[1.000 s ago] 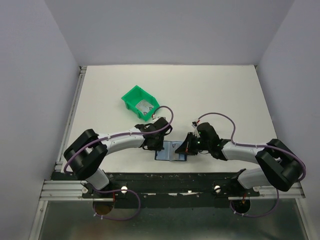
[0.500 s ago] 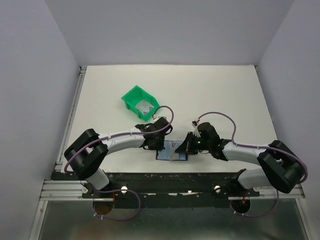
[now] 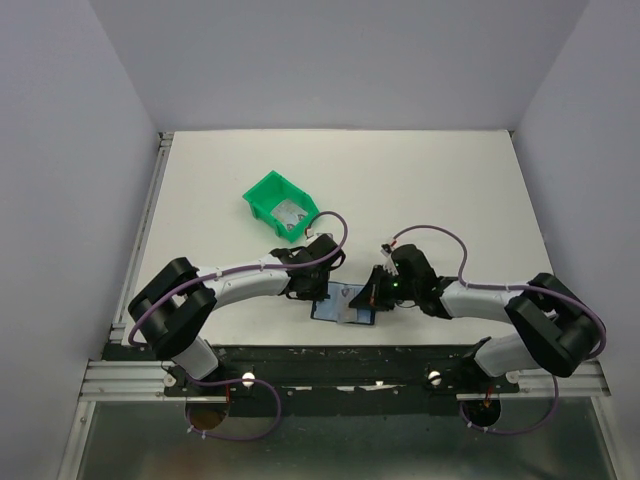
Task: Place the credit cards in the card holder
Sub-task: Insert the credit card into the card holder.
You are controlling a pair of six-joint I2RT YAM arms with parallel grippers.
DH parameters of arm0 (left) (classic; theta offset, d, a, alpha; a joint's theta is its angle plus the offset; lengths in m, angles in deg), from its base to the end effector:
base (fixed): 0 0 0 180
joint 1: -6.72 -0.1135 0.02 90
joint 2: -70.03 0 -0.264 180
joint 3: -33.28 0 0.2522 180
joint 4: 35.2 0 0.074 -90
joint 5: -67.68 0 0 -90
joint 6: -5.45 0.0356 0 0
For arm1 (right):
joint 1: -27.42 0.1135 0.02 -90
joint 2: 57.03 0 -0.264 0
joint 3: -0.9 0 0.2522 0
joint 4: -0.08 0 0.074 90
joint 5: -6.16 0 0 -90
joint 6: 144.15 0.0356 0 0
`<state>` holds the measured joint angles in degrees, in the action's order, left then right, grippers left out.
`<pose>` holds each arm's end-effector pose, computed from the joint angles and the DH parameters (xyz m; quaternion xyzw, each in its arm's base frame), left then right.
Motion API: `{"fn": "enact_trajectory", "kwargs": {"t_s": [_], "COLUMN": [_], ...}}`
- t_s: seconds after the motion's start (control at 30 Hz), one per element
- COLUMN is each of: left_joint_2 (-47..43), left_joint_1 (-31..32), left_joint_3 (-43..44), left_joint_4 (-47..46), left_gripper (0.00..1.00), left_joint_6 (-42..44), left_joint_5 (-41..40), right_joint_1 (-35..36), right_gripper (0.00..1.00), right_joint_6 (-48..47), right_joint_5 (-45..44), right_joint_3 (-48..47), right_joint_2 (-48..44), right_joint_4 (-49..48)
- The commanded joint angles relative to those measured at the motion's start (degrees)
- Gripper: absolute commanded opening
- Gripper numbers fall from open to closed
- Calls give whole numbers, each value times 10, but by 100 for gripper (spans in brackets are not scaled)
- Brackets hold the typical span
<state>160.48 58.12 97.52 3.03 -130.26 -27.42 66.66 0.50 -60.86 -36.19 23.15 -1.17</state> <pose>0.1869 -0.2290 0.1674 0.0385 0.9735 -0.1369 0.1788 0.1761 0.1618 0.1301 0.0394 0.8975 0.4163 0.1401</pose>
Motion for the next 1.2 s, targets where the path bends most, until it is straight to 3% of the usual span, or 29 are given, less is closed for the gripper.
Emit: {"fn": "enact_trajectory", "kwargs": {"t_s": [0.0,0.63,1.17], "left_joint_2": [26,27,27], "left_joint_1": [3,3,3], "left_joint_3": [-13,-12,-13], "left_joint_4": [17,18,18], "left_gripper": [0,0,0], "left_joint_6": [1,4,2], "left_joint_5": [13,13,14], "right_joint_1": [-2,-10,-16], "right_gripper": [0,0,0], "right_joint_6": [0,-2,27], "right_joint_5": [10,-35,-71], "right_joint_3": [-14,-19,-7], "right_joint_2": [26,27,44], "right_joint_4": [-1,-4,-63]}}
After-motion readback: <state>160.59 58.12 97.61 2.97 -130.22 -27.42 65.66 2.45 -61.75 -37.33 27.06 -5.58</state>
